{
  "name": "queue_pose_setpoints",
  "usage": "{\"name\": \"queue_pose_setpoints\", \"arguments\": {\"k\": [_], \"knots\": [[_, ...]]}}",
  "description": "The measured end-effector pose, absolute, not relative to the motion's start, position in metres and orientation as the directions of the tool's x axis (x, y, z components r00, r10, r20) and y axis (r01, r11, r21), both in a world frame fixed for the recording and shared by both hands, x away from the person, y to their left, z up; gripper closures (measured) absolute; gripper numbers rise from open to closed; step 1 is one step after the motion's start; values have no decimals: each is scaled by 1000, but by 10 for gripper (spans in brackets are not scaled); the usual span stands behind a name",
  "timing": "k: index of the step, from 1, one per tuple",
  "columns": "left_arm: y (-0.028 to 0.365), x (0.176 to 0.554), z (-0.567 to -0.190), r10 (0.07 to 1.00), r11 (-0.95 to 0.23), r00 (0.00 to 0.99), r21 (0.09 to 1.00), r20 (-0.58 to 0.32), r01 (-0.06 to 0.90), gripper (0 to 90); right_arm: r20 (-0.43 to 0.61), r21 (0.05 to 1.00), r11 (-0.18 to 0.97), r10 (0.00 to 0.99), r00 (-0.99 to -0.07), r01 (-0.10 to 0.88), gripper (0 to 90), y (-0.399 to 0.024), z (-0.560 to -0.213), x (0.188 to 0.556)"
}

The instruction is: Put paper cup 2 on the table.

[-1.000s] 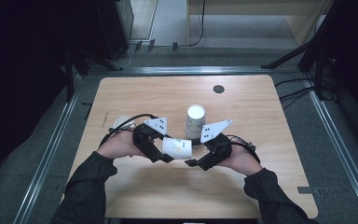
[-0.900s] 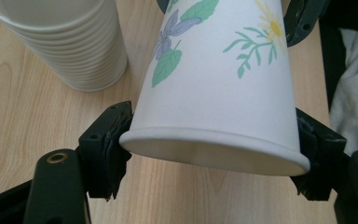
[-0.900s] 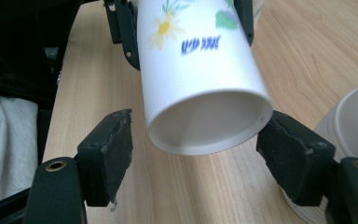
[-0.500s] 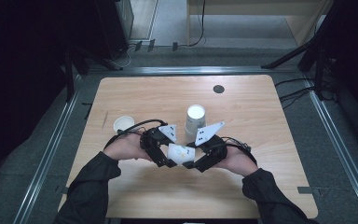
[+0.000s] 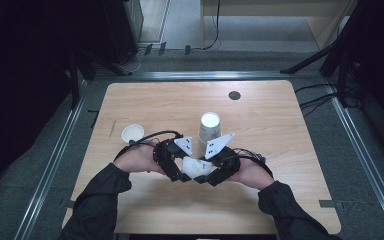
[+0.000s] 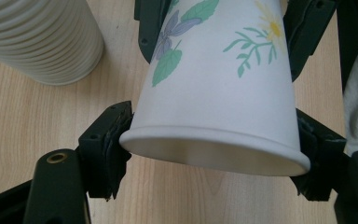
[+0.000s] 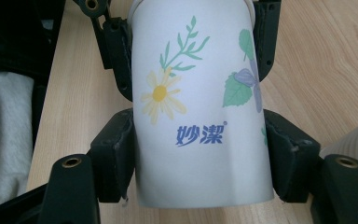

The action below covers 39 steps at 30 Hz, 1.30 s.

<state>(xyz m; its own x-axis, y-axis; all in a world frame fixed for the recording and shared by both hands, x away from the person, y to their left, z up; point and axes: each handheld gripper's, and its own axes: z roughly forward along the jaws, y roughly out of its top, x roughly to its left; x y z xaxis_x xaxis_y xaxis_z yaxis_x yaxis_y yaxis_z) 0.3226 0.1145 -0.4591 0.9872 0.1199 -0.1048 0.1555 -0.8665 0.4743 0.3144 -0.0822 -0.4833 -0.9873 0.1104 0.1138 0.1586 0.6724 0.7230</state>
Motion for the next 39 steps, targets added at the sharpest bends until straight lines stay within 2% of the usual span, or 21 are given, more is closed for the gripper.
{"name": "queue_pose_setpoints", "arguments": {"k": [3,6,9,20,29,34,36,39], "knots": [[117,322,-458,120,-850,988,504,-100,155,235,108,725,672,107,-988,152,346,-83,-481,314],[120,322,-454,125,-829,987,535,-104,161,160,102,736,660,108,-989,148,343,-85,-479,314],[126,322,-450,135,-796,985,581,-108,173,130,96,749,647,112,-989,146,342,-89,-476,315],[141,322,-454,176,-710,969,660,-172,246,130,104,783,603,113,-988,152,339,-98,-468,316],[138,318,-456,171,-651,961,707,-218,276,133,122,798,585,85,-989,148,337,-98,-464,314],[138,317,-454,162,-626,960,728,-228,279,167,129,804,576,76,-989,149,337,-97,-462,314],[139,317,-453,164,-622,961,733,-222,275,214,132,802,579,71,-989,149,338,-96,-463,314],[140,317,-453,170,-625,964,734,-204,265,221,128,801,579,80,-988,151,339,-95,-463,314]]}}
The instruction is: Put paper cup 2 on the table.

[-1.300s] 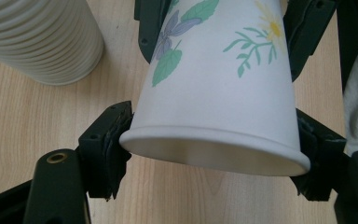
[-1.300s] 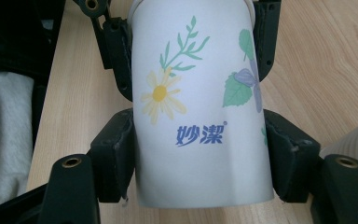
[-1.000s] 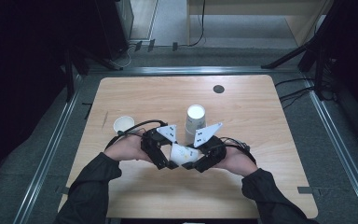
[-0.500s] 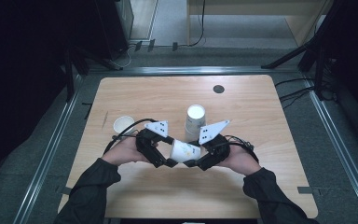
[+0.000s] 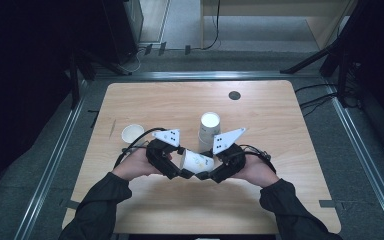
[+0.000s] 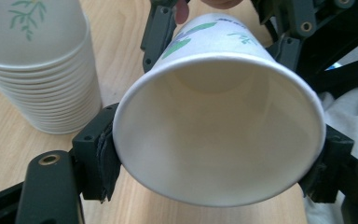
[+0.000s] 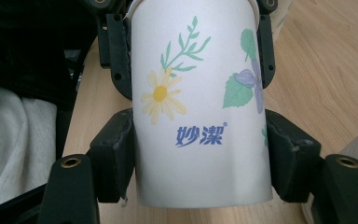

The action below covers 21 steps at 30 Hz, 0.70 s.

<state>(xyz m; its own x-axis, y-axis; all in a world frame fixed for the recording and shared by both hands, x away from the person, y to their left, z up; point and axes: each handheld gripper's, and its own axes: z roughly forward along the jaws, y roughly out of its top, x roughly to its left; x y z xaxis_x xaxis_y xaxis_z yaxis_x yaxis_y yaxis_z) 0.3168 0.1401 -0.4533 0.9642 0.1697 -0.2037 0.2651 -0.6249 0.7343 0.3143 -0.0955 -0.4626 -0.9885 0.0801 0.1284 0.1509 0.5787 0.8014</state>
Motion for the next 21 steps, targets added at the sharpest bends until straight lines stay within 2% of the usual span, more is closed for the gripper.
{"name": "queue_pose_setpoints", "arguments": {"k": [6,9,21], "knots": [[140,316,-453,162,-634,965,727,-207,263,244,125,798,585,79,-989,147,338,-95,-463,314],[140,316,-451,171,-654,967,711,-190,256,243,159,797,581,63,-985,166,260,-95,-464,316],[142,317,-429,198,-753,974,619,-110,223,244,150,782,593,123,-981,194,231,-96,-469,319]]}}
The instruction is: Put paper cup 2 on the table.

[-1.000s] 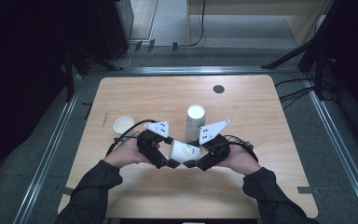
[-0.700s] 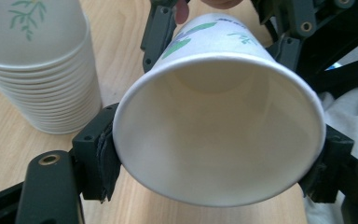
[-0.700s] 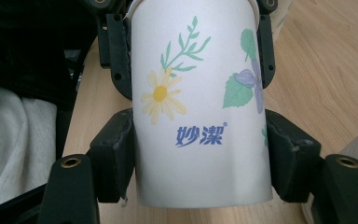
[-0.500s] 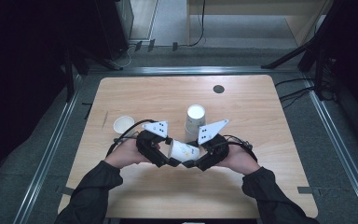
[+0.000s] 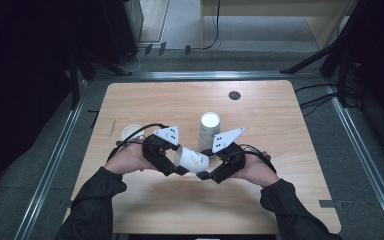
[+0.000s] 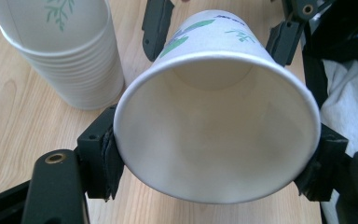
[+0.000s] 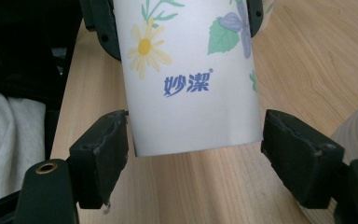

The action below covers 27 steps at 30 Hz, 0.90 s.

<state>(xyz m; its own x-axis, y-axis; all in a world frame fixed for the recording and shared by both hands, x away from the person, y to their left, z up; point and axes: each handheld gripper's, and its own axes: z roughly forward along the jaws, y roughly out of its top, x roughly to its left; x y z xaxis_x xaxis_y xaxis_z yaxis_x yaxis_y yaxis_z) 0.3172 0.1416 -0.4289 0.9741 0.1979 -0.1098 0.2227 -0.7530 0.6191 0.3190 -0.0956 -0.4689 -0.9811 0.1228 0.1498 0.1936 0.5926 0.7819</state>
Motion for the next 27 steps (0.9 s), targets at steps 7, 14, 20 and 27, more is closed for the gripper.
{"name": "queue_pose_setpoints", "arguments": {"k": [7,14,20,27], "knots": [[135,319,-428,195,-794,975,567,-103,219,244,136,776,602,133,-982,189,230,-94,-472,320],[127,322,-437,200,-836,975,503,-95,220,244,113,773,608,144,-983,178,238,-92,-476,320],[120,323,-442,202,-853,976,474,-86,219,244,105,768,617,146,-984,174,251,-88,-480,320],[112,321,-446,184,-865,979,459,-83,202,244,108,752,638,130,-986,166,265,-81,-487,319]]}}
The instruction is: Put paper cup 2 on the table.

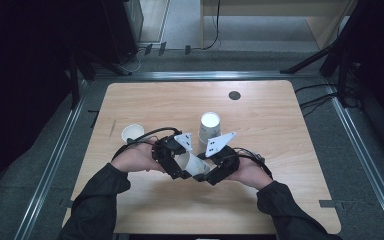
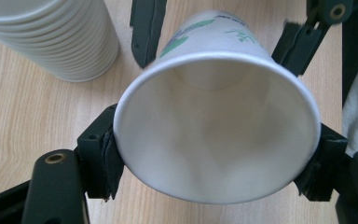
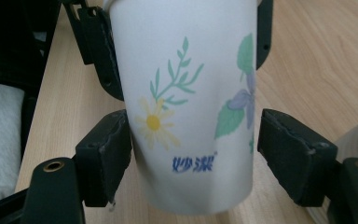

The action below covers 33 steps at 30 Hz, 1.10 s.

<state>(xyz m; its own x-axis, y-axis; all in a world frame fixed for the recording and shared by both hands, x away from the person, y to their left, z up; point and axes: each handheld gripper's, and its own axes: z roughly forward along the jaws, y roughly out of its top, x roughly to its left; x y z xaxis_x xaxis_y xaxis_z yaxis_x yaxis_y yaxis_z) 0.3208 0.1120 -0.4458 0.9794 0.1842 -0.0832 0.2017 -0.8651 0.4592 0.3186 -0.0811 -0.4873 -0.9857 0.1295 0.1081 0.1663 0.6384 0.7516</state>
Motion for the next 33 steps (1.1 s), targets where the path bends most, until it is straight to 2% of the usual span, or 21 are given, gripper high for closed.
{"name": "queue_pose_setpoints", "arguments": {"k": [7,15,21,33], "knots": [[109,320,-446,177,-870,981,453,-79,194,244,110,747,646,110,-988,156,320,-78,-489,317],[112,319,-445,164,-857,983,481,-85,185,230,100,752,644,97,-990,140,335,-79,-487,316],[123,319,-439,173,-804,980,561,-100,199,129,97,773,618,109,-989,144,333,-86,-482,318],[146,323,-440,235,-667,958,690,-163,281,127,105,802,575,127,-986,160,333,-97,-473,321]]}}
